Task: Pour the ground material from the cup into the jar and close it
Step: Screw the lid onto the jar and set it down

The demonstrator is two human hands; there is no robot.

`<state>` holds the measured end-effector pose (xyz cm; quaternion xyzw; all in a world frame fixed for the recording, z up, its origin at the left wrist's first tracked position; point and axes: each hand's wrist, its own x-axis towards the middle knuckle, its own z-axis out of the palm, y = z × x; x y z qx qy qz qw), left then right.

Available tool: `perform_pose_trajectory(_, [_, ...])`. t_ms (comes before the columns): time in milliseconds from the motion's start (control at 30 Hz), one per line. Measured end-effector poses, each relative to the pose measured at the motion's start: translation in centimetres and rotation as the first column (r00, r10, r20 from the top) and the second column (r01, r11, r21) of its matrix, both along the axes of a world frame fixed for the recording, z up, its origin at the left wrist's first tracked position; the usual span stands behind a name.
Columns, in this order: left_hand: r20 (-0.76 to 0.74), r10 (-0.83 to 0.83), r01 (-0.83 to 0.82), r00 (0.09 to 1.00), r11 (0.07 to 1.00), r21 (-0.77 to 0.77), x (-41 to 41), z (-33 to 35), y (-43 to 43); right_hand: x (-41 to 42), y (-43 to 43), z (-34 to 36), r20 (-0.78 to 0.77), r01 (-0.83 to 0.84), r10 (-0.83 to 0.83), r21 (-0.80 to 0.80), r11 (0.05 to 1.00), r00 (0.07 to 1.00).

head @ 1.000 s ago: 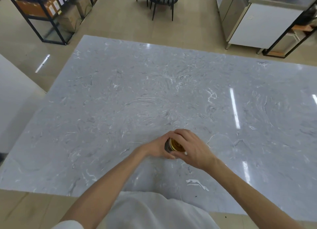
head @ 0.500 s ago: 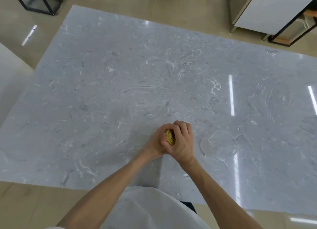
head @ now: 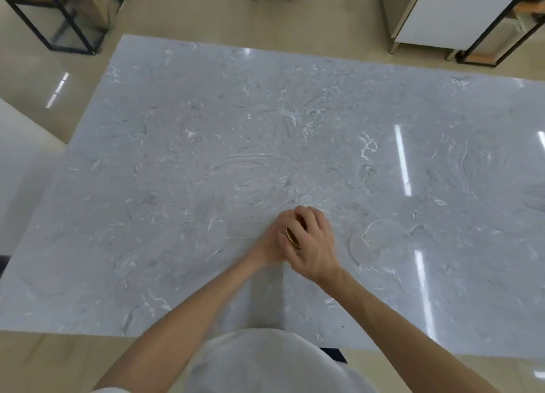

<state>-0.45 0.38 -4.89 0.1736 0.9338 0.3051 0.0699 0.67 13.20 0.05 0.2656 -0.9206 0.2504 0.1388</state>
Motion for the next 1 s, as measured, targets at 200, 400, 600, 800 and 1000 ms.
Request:
perform_pose_trajectory(200, [0.392,-0.114,0.14,0.913,0.989,-0.04,-2.0,0.6,-1.2,-3.1,1.5,1.6,-0.025,-0.441,0.45,0.161,0.883,0.893])
perform_pose_trajectory(400, [0.472,-0.003,-0.108,0.881,0.972,0.208,-0.1,-1.4,-2.6,-1.9,-0.1,0.6,-0.144,-0.221,0.205,-0.101,0.97,0.968])
perform_pose_trajectory(600, [0.271,0.051,-0.138,0.961,0.94,0.313,0.5,-0.9,0.1,-1.6,-0.6,-0.8,-0.19,-0.112,0.078,-0.172,0.979,0.979])
perform_pose_trajectory(800, [0.428,0.166,-0.353,0.888,0.844,0.404,1.1,-1.2,-0.5,-3.5,0.5,-0.3,-0.149,-0.231,0.221,-0.048,0.972,0.964])
perform_pose_trajectory(1000, [0.372,0.52,-0.609,0.769,0.416,0.676,1.0,1.7,2.2,-0.8,-0.3,1.5,0.351,0.324,-0.289,-0.045,0.945,0.891])
